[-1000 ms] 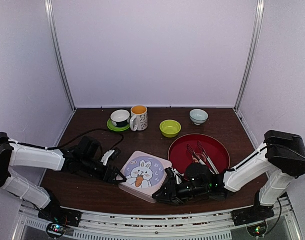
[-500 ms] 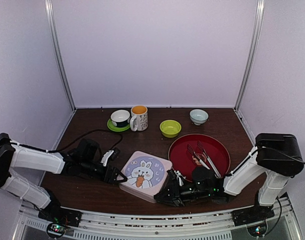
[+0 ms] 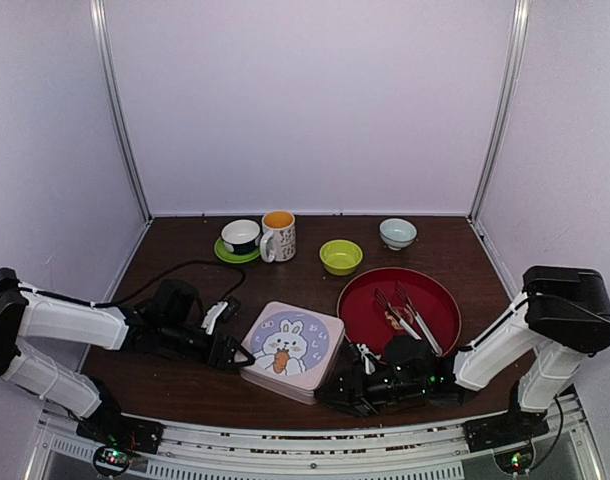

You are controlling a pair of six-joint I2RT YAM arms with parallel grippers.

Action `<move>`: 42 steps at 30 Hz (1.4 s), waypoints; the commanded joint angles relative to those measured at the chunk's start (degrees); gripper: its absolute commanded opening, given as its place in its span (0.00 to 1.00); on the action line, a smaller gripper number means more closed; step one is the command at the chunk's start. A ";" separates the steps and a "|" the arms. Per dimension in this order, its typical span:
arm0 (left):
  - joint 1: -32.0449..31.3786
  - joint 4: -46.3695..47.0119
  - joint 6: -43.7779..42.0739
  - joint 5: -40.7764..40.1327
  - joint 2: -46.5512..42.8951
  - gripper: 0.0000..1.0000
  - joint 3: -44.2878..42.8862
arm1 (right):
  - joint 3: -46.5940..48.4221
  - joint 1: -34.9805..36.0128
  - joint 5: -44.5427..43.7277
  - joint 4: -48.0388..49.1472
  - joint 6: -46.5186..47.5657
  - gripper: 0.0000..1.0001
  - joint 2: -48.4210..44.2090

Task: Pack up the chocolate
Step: Press the box lid onto the packing box.

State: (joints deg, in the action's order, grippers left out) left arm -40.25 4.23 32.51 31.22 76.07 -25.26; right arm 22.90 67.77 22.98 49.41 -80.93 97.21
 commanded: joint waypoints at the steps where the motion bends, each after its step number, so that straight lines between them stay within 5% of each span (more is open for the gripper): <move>1: -0.62 -2.06 0.34 -1.19 -1.46 0.60 1.44 | -0.58 0.22 -4.93 -4.50 2.24 0.58 -2.54; 12: -0.64 -5.29 0.43 -4.16 -8.89 0.67 1.34 | 0.36 2.63 -9.02 -9.13 6.81 0.59 -9.01; 16: -0.54 -6.51 0.21 -6.88 -10.70 0.74 0.60 | 0.76 2.85 -12.25 -13.63 6.28 0.75 -11.47; 24: -0.27 -8.89 0.58 -11.97 -13.06 0.98 -0.82 | 3.23 5.68 -22.06 -23.00 0.94 0.83 -15.25; 35: 1.36 -9.84 -2.32 -12.67 -14.56 0.98 -1.75 | 5.67 7.37 -27.42 -26.30 -0.75 0.83 -13.92; 42: 4.24 -8.89 -1.83 -11.97 -15.12 0.98 -1.91 | 5.63 3.75 -28.95 -29.47 3.29 0.94 -16.13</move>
State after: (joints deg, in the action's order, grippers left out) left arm -37.95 -7.03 31.44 18.74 61.76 -26.02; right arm 27.94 73.45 -2.66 22.63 -79.90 82.87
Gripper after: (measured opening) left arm 0.977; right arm 0.895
